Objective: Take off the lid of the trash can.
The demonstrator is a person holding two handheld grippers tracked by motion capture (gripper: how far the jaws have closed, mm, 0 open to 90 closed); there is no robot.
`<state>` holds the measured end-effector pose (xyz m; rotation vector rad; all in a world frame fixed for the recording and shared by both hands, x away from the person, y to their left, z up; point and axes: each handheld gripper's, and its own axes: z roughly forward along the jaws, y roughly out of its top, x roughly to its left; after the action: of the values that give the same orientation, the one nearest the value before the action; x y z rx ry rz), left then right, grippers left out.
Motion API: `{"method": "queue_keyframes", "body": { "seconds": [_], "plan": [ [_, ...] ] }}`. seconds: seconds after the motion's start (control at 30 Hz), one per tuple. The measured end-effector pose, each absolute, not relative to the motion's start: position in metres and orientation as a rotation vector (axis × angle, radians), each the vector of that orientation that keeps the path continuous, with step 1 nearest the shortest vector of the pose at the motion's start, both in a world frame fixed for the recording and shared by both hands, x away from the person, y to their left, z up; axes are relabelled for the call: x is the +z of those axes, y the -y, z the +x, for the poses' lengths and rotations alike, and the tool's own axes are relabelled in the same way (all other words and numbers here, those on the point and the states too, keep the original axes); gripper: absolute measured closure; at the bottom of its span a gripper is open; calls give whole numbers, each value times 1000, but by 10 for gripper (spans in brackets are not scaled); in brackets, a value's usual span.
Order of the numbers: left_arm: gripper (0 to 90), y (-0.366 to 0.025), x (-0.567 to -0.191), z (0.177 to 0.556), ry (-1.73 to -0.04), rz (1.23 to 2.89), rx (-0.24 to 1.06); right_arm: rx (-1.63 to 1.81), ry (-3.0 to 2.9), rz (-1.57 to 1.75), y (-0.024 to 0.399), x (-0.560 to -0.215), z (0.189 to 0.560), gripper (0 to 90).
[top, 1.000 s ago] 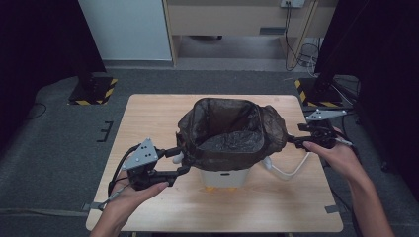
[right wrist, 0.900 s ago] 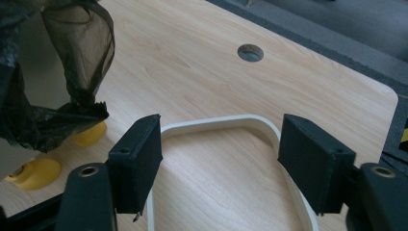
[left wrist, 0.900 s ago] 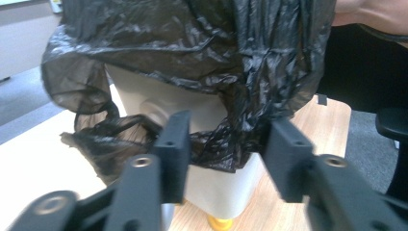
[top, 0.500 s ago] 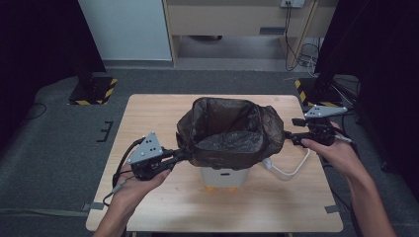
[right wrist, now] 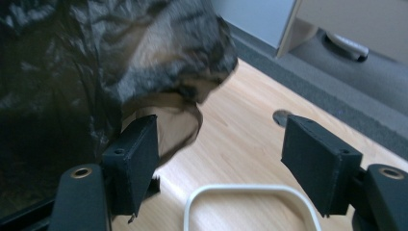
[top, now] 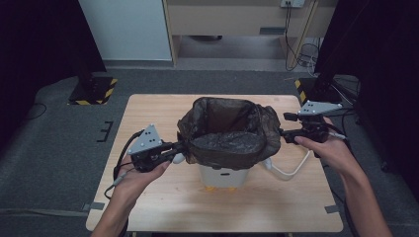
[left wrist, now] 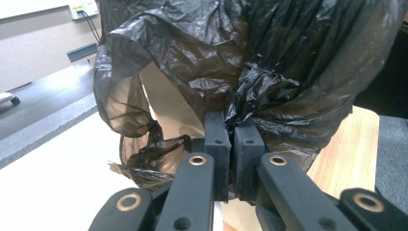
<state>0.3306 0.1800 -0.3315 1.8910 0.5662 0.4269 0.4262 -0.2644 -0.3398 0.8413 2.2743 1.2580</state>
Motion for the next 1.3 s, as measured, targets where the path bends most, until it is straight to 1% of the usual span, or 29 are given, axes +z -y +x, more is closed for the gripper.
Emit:
{"method": "queue_keyframes", "body": {
  "seconds": [0.33,0.4,0.47,0.63,0.7,1.07,1.17,1.3],
  "plan": [
    [864,-180,-329,333,-570,1883,426,1227,-2267,736,248,-326,429,301],
    [864,-181,-329,334,-569,1880,418,1219,-2267,712,245,-324,429,346],
    [864,-181,-329,334,-566,1882,414,1216,-2262,690,242,-322,431,373],
    [866,-182,-327,334,-559,1888,412,1214,-2241,641,236,-316,433,501],
    [867,-182,-327,335,-557,1890,408,1210,-2236,616,233,-313,433,535],
    [878,-185,-326,336,-558,1881,380,1253,-2238,610,231,-302,434,854],
    [880,-185,-326,336,-556,1879,379,1274,-2237,631,231,-299,434,894],
    [881,-186,-323,334,-552,1872,375,1322,-2230,669,233,-292,434,900]
  ]
}}
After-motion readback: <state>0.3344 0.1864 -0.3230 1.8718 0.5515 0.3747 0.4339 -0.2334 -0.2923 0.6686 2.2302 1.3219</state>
